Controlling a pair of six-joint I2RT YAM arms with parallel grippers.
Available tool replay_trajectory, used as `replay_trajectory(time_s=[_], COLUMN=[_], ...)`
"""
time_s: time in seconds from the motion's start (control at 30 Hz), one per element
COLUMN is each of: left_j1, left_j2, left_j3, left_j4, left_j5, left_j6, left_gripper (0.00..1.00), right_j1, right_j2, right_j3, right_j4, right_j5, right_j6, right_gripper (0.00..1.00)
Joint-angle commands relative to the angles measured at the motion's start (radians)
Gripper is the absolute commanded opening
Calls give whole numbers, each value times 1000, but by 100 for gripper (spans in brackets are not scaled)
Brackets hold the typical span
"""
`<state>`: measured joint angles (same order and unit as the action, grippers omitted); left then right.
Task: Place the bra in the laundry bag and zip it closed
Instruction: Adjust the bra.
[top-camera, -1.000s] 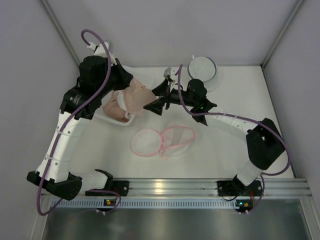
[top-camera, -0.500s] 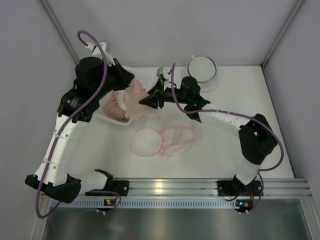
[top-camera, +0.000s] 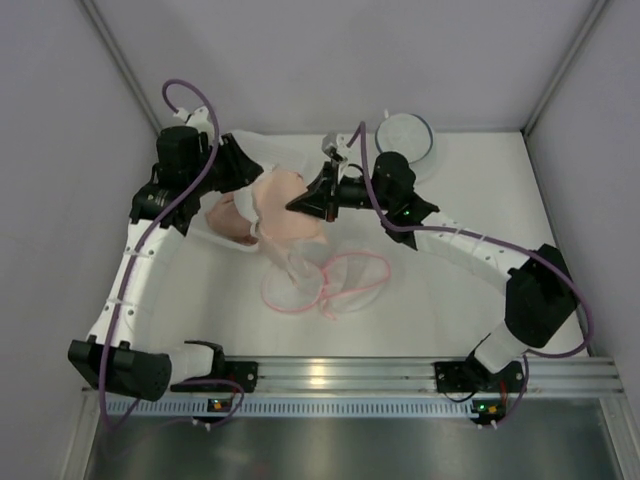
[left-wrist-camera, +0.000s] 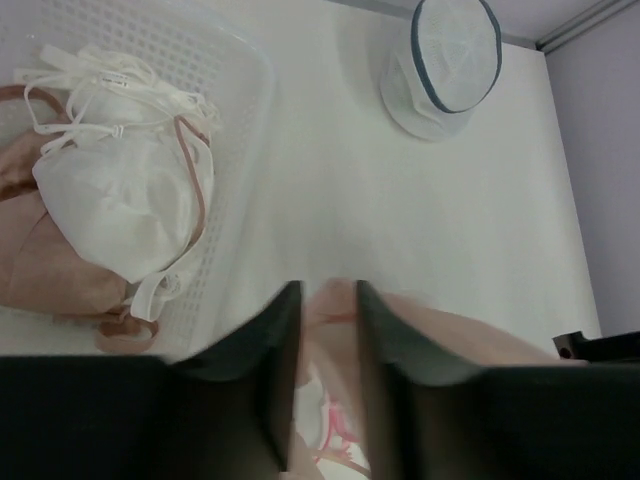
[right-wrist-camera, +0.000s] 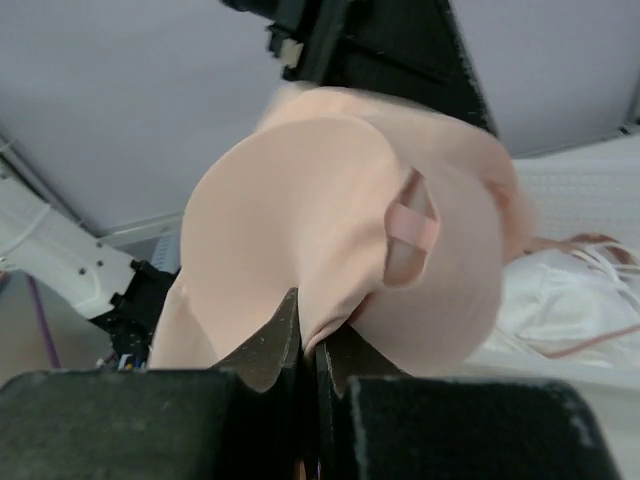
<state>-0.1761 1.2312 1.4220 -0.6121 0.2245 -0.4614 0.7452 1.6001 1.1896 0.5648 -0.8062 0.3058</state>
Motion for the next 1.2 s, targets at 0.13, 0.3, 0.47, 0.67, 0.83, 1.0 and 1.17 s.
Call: replay_trajectory(time_s=[0.13,0.3,0.47,0.67,0.83,1.0,1.17], left_j1=[21,21,21,20,20,17,1], left_j2=[-67,-140,-216,-182,-115,-72,-36], left_j3=[26,86,65,-20,-84,-127,-152], left_j4=[86,-40,-51,-34,20,107,114], left_j5=[43,-105,-83,241,291,351,334], left_j6=[85,116,139,214,230,199,196], left_gripper=[99,99,99,96,88,85,70], right_j1=[11,3,-36,-40,-38,-40,-38], right_j2=[-2,58,92,67,35,20,-2], right_j3=[228,327,381,375,363,351,334], right_j4=[-471,-683,-741,-758,-758,-740,-712], right_j5=[358,484,420,391,360,306,279], right_j6=[-93,-57,15,7,12,36,50], right_gripper=[0,0,0,0,0,0,0])
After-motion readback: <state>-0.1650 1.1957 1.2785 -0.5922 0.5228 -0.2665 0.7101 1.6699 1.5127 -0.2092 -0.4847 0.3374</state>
